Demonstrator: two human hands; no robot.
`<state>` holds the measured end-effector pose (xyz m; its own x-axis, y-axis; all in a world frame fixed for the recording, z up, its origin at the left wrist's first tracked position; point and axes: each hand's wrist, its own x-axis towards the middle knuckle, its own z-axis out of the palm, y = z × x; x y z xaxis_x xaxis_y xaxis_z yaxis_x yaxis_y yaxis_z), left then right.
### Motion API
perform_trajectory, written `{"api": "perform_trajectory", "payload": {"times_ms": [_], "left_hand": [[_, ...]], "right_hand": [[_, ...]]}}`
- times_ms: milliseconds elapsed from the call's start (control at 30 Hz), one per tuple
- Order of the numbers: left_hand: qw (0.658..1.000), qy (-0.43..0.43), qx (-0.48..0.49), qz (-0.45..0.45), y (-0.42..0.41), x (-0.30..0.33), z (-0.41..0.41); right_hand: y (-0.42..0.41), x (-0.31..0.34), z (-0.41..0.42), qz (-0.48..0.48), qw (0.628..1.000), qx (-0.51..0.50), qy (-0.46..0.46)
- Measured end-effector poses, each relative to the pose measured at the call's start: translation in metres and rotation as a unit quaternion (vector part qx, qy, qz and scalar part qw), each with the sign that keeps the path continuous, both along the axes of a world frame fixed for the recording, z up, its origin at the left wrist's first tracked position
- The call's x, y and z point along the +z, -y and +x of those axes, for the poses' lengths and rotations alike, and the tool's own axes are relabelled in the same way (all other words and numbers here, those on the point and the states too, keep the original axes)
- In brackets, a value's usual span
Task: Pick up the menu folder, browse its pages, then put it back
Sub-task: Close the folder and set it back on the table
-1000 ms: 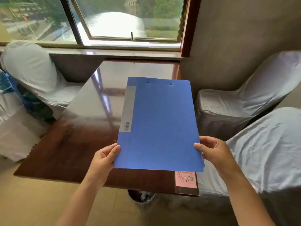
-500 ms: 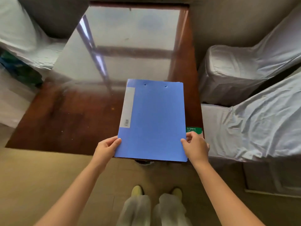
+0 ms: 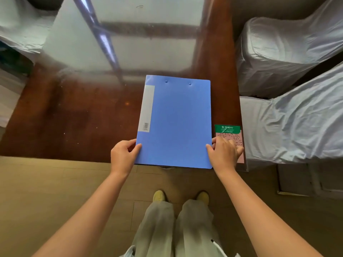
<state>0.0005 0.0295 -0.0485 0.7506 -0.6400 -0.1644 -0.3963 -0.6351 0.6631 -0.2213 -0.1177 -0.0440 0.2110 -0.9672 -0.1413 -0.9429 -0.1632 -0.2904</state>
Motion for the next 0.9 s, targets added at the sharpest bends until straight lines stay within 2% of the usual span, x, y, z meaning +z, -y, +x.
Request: {"api": "perform_trajectory", "payload": {"times_ms": [100,167,233,300,400,633,900], "left_hand": [[1.0,0.022,-0.002,0.009,0.0,0.001,-0.001],[0.997,0.059,-0.046,-0.012,-0.004,0.003,-0.001],[0.979,0.125,-0.159,-0.025,-0.011,0.006,-0.001],[0.94,0.168,-0.296,-0.002,-0.015,0.007,-0.003],[0.898,0.171,-0.397,0.079,-0.015,0.008,-0.009],[0.877,0.221,-0.415,0.102,-0.009,0.015,-0.01],[0.87,0.227,-0.423,0.107,-0.007,0.016,-0.01]], "right_hand": [[-0.001,0.003,-0.006,-0.034,0.999,0.031,-0.01],[-0.007,0.005,-0.014,-0.076,0.993,0.092,-0.014],[-0.014,0.006,-0.021,-0.089,0.977,0.19,-0.024],[-0.019,0.004,-0.025,-0.058,0.956,0.284,-0.047],[-0.021,0.0,-0.025,-0.005,0.937,0.34,-0.079],[-0.016,-0.001,-0.027,-0.033,0.928,0.359,-0.089],[-0.014,-0.002,-0.033,-0.043,0.926,0.368,-0.074]]}}
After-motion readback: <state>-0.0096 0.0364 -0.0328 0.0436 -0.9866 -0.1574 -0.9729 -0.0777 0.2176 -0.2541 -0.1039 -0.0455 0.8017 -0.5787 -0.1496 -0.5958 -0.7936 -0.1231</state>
